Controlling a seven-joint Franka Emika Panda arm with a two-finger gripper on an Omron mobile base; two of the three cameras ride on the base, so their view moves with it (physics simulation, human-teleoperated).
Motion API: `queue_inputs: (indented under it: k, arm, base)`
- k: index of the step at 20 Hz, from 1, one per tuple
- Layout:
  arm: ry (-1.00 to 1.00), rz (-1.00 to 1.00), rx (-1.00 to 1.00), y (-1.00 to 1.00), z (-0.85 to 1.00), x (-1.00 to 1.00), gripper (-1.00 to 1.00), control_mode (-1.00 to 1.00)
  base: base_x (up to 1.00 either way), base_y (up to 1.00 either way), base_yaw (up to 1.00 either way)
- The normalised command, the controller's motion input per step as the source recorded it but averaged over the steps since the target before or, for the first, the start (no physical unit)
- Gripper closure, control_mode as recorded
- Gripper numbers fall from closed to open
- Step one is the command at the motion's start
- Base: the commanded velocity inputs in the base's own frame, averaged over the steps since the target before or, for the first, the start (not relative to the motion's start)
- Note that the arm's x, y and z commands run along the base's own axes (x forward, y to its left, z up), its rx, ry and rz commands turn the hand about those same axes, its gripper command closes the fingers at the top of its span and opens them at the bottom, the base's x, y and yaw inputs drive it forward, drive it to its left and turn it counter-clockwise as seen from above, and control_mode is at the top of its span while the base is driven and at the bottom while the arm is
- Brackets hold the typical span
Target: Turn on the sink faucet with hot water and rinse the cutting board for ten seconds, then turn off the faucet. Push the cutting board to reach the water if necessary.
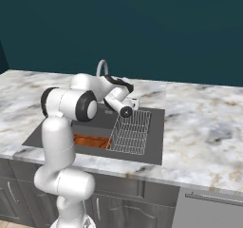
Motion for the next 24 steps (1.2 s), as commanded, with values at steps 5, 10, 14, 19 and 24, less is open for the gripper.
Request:
queue_inputs:
  k: [5, 10, 14, 19, 24]
  arm:
    - [0.00, 0.00, 0.00, 0.09, -0.08, 0.18, -1.00, -1.00]
    - [0.00, 0.00, 0.00, 0.11, -0.05, 0.18, -1.00, -1.00]
    - [0.00, 0.00, 0.00, 0.08, -0.04, 0.17, -1.00, -1.00]
    - [0.00, 0.00, 0.00, 0.05, -0.04, 0.14, -1.00, -1.00]
    - [0.00, 0.00, 0.00, 0.02, -0.07, 0.13, -1.00, -1.00]
  base:
    - [0.00, 0.00, 0.00]
    - [0.00, 0.00, 0.00]
    - [0.00, 0.00, 0.00]
    - [0.00, 0.00, 0.00]
    - [0.00, 0.00, 0.00]
